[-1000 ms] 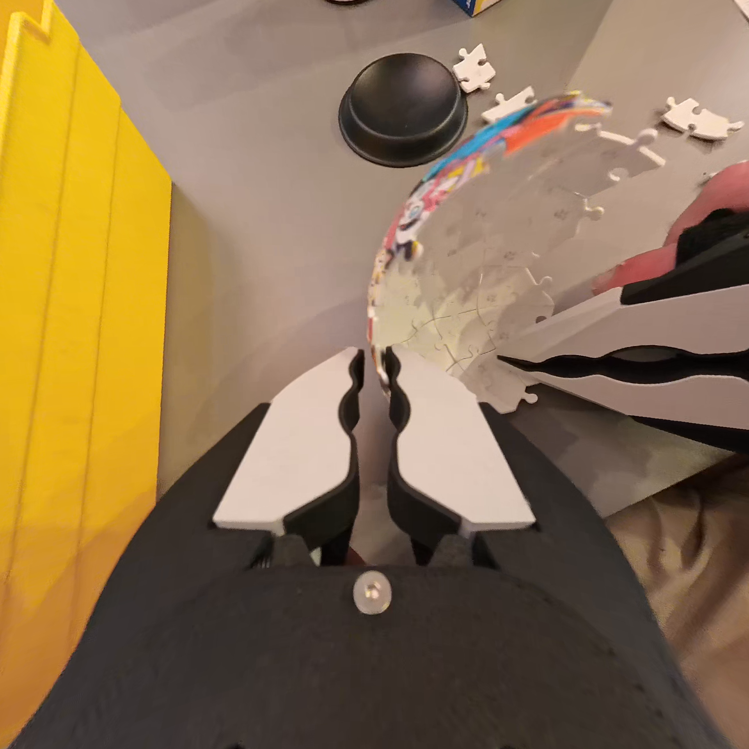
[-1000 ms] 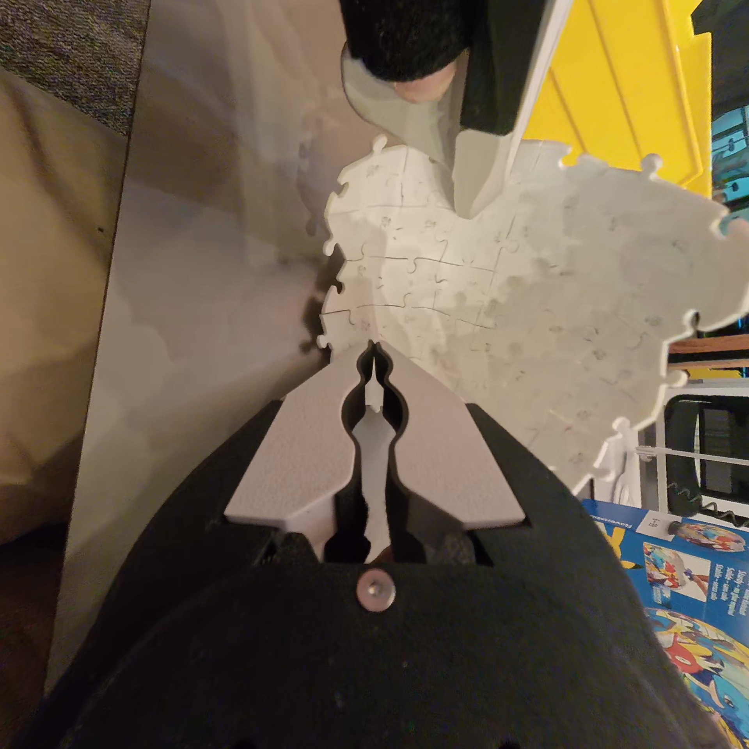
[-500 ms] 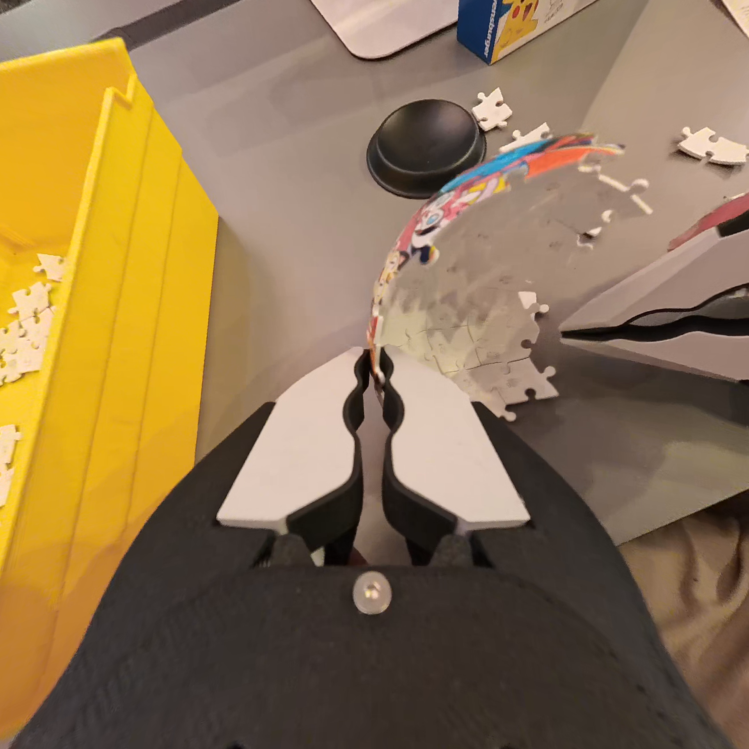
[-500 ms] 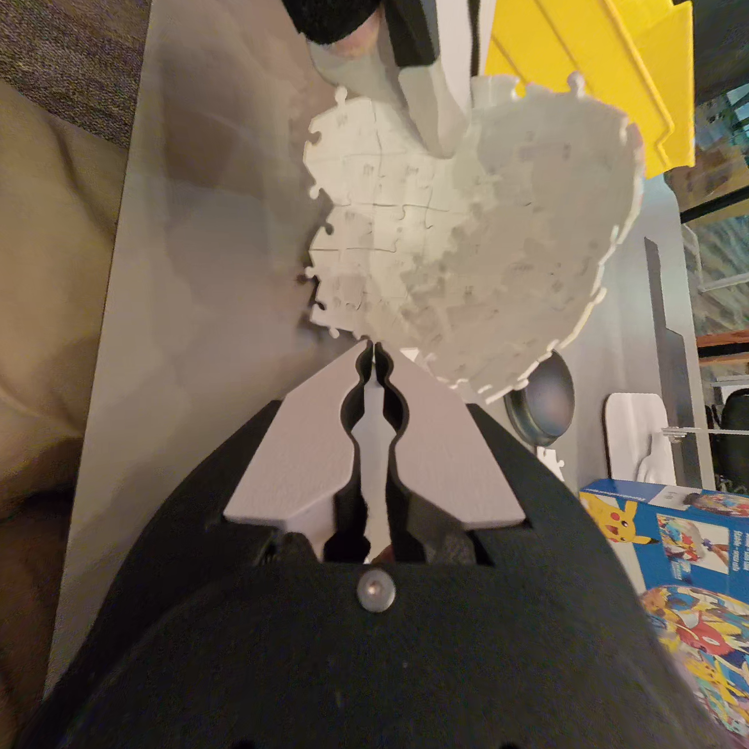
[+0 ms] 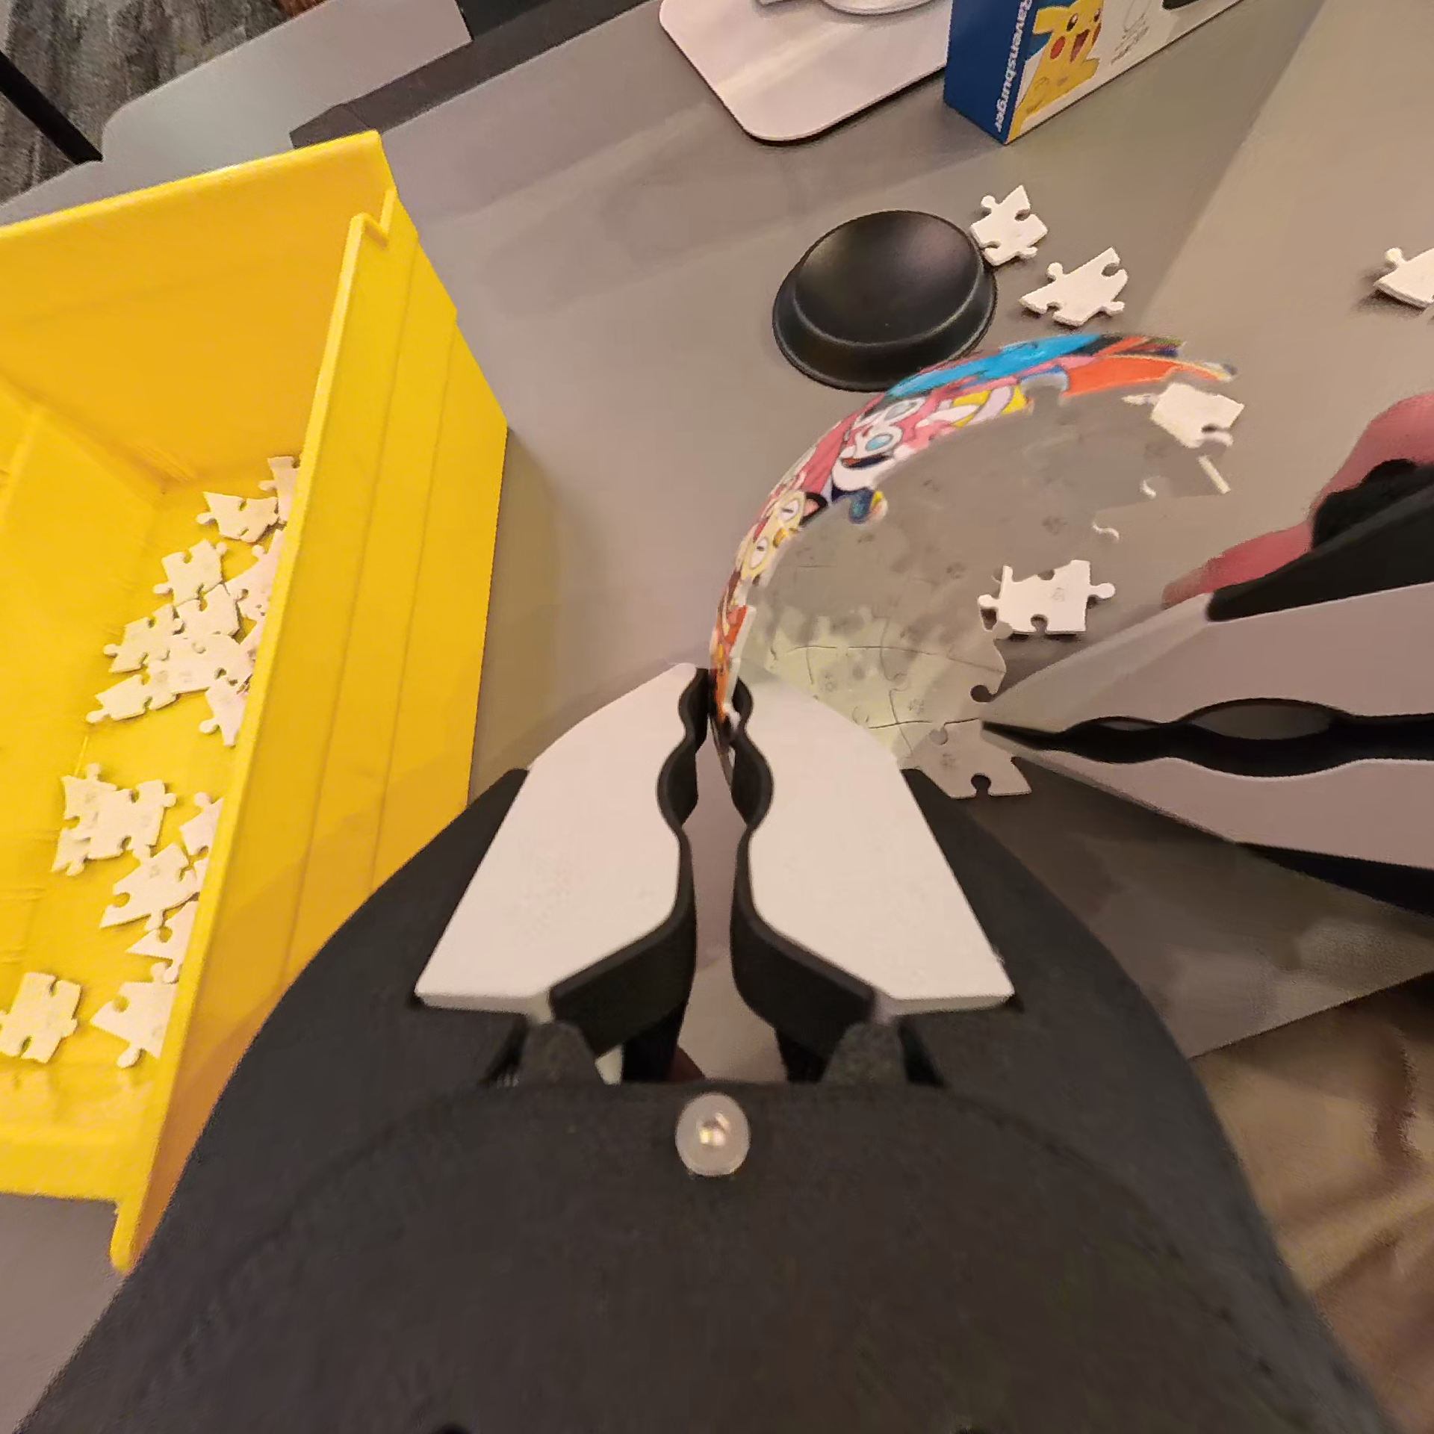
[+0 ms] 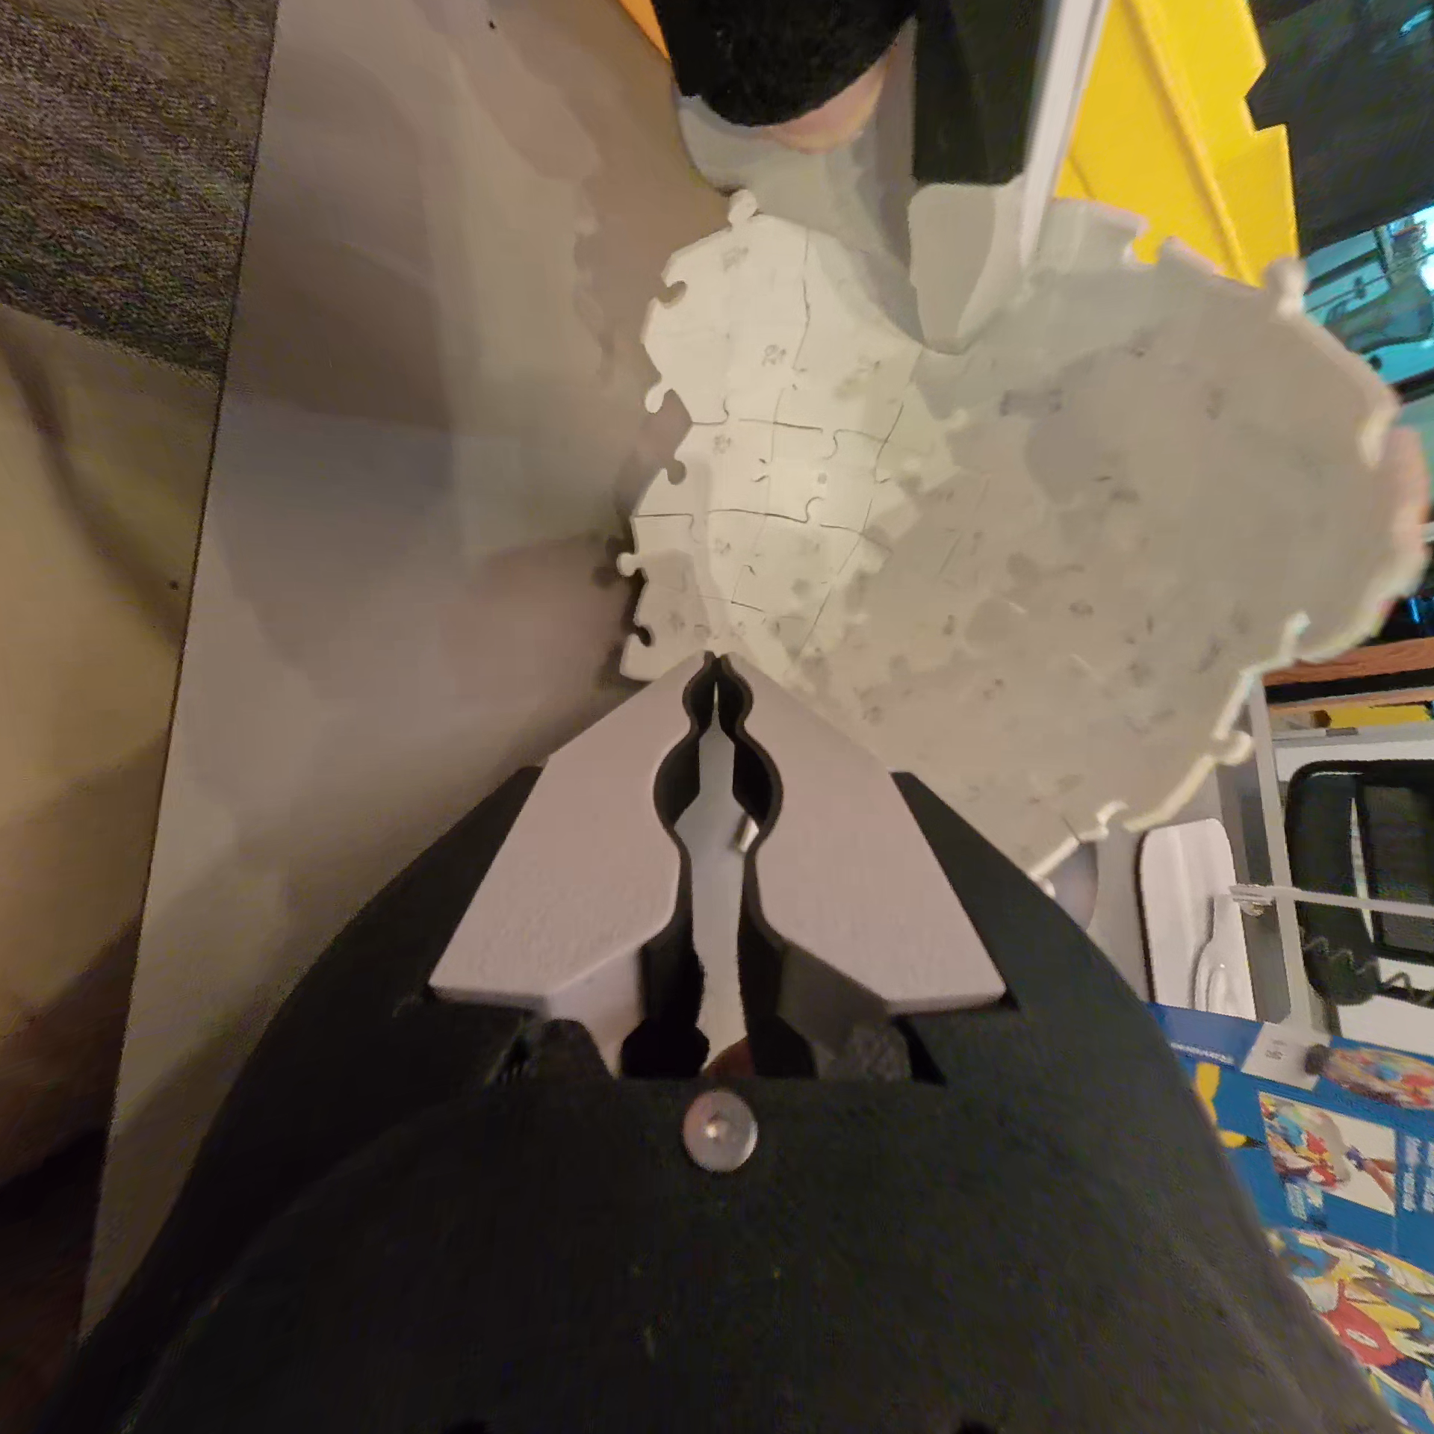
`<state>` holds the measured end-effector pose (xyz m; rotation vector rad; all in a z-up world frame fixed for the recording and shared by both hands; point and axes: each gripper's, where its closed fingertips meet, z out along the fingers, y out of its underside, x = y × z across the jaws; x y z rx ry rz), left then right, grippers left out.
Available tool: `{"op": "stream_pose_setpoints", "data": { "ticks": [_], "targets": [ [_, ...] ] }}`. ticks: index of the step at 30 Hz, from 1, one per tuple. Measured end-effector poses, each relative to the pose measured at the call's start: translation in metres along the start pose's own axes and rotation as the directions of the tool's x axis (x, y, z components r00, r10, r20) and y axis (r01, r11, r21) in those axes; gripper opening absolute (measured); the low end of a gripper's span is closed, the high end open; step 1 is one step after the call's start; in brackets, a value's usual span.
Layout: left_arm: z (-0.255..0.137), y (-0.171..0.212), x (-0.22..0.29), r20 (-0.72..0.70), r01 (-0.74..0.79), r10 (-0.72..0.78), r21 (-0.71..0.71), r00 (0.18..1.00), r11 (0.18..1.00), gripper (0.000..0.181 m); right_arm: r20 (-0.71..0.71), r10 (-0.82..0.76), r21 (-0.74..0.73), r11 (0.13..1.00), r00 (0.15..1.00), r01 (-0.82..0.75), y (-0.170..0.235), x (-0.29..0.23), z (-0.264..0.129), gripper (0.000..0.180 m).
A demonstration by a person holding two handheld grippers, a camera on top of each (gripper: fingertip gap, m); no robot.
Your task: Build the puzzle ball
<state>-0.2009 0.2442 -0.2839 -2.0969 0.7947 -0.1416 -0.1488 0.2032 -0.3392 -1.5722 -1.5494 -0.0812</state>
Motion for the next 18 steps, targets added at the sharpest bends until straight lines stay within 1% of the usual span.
{"op": "stream_pose_setpoints", "data": {
  "ticks": [1, 8, 15, 18],
  "targets": [
    [-0.0003, -0.0002, 0.0005, 0.001, -0.005, 0.005, 0.001, 1.0, 1.0, 0.003, -0.003, -0.005, -0.015, 1.0, 1.0, 0.005, 0.0013, -0.0005, 0.0036, 0.0],
    [-0.0017, -0.0016, 0.002, 0.006, -0.025, 0.025, 0.005, 1.0, 1.0, 0.003, -0.013, -0.011, -0.041, 0.999, 1.0, 0.01, 0.0031, 0.0001, 0.0101, 0.0],
    [-0.0025, -0.0018, 0.0019, 0.009, -0.035, 0.035, 0.005, 0.999, 0.999, 0.003, 0.009, 0.015, -0.069, 0.998, 1.0, -0.015, 0.0037, -0.0004, 0.0108, 0.0],
    [-0.0026, -0.0021, 0.0023, 0.011, -0.038, 0.038, 0.005, 0.999, 0.999, 0.003, 0.03, 0.053, -0.093, 0.994, 0.998, -0.05, 0.0044, -0.0008, 0.0111, 0.0]
  ]
}}
